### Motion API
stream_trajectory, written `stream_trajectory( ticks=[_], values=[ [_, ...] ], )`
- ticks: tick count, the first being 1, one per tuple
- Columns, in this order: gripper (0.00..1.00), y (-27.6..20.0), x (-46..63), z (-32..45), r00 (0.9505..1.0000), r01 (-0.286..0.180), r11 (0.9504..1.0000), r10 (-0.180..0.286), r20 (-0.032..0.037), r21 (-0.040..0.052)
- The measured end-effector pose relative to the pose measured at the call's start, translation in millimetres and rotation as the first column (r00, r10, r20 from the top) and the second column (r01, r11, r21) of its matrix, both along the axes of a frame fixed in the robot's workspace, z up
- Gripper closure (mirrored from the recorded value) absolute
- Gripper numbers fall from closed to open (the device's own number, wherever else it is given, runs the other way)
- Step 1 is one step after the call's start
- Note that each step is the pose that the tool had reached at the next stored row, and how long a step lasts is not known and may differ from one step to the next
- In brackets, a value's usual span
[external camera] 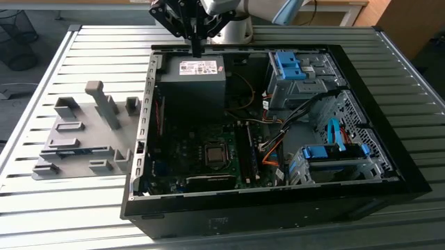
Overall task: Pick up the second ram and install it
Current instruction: 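Reach for the second ram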
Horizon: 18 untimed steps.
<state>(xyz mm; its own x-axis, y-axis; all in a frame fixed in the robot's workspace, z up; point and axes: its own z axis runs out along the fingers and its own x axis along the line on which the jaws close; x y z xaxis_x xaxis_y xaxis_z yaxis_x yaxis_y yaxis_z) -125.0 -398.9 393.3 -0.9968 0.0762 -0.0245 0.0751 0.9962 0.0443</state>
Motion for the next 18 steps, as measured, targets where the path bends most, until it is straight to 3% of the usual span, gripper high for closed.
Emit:
stream_trajectory(
  ticks=[18],
  values=[
    [0.89, 0.0, -6.4, -0.2, 1.0000, 0.000, 1.0000, 0.000, 0.0000, 0.0000]
  ],
)
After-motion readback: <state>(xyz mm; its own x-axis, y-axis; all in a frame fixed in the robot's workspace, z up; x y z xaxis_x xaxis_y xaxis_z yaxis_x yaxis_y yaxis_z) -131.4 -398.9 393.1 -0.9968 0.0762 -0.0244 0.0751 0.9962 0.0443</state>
